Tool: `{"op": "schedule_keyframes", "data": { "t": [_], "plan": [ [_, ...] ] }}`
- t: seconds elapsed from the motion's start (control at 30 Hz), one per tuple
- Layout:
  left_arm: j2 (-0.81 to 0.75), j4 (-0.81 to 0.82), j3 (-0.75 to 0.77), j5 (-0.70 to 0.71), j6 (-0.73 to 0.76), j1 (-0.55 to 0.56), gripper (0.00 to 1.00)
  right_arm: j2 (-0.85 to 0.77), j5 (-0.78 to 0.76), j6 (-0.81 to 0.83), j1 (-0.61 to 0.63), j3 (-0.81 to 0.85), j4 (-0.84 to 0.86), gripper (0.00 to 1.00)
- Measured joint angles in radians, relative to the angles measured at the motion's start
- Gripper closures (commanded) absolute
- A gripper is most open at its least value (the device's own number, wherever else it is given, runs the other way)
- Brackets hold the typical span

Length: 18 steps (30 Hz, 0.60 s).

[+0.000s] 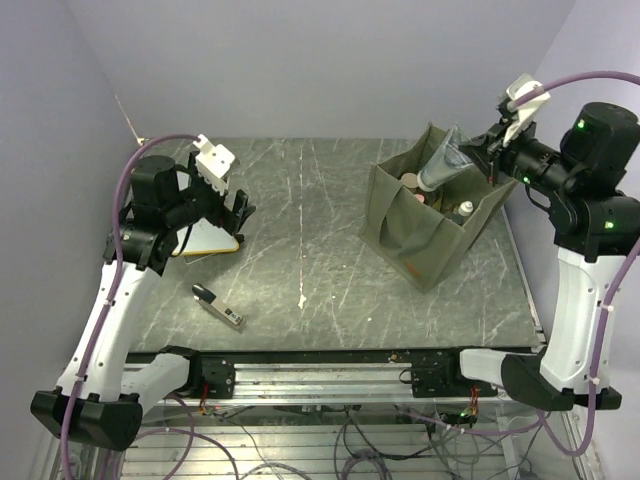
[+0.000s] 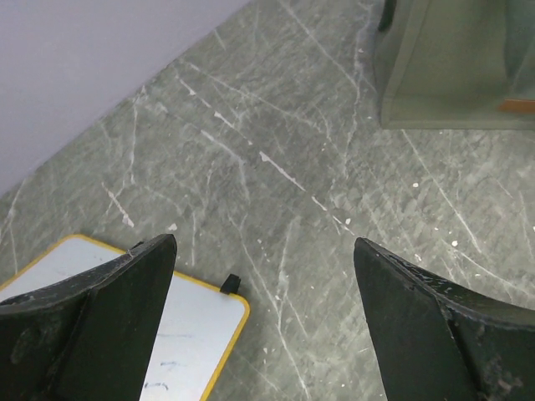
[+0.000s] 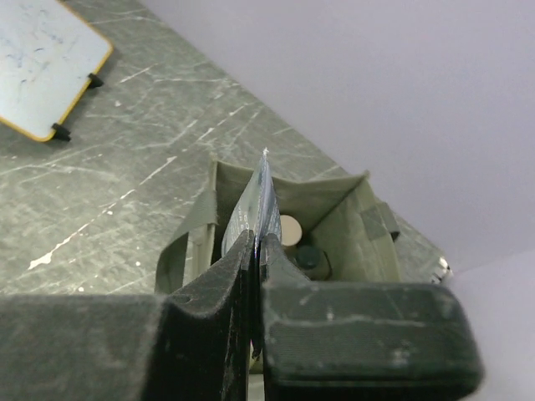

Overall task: Place the personal care products into the canvas bag
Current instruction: Place the care product in the canvas bag.

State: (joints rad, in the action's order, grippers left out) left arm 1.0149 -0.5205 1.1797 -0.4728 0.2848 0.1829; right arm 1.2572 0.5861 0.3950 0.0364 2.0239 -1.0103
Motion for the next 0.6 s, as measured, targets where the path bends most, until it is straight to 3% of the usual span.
{"op": "schedule_keyframes", "data": {
  "t": [0.6],
  "plan": [
    [0.232,0.007,0.319,0.027,0.052,0.319,0.01,-0.091,-0.027,-0.032,-0.225,-0.118,0.025,1.0]
  ]
}}
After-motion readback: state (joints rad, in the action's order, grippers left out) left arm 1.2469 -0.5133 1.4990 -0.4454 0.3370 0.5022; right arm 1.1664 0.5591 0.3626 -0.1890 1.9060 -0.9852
